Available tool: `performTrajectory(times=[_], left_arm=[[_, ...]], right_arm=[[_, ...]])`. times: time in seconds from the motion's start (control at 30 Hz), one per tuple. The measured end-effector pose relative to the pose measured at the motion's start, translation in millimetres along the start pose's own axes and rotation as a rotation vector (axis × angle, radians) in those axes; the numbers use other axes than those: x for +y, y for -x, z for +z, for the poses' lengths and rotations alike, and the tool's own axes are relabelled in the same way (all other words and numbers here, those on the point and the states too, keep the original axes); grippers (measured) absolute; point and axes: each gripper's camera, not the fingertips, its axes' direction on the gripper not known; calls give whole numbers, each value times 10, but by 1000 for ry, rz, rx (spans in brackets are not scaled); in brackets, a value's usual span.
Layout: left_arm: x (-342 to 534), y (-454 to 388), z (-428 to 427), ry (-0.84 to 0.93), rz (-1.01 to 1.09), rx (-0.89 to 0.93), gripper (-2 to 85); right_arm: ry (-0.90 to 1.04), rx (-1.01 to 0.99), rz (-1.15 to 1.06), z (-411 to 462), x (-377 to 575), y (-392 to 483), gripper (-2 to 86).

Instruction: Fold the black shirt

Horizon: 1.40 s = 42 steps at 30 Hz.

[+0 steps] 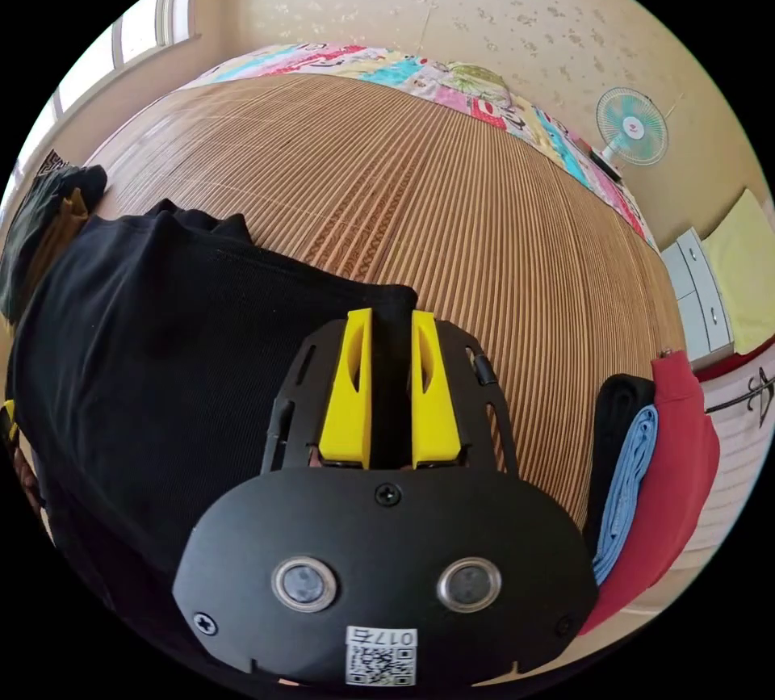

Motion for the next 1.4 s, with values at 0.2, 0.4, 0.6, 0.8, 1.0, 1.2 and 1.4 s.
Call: performTrajectory(times=[0.2,0.4,0.6,0.8,1.0,1.2,1.4], left_arm=[[98,-11,64,-6,-10,-3,55],[113,-177,158,-9,24,14,55],[40,-538,390,4,145,7,55],[-237,-1408,1102,62,408,103,54],[-11,-2615,2356,248,759,281,55],[882,-3118,3798,521,865,216,58],[1342,-3041,4156,652,802,295,66]], right_arm=[[42,37,-35,-10,-61,35,41],[-89,-100,107,-703,219,-441,43],[-134,-419,88,-1145,878,-649,24],[-125,-540,312,-1300,1581,-1443,13],[-75,-551,584,-1400,2382,-2168,17],[-23,-550,707,-1440,2927,-2658,25],[-49,-653,657,-1540,2908,-2904,51]])
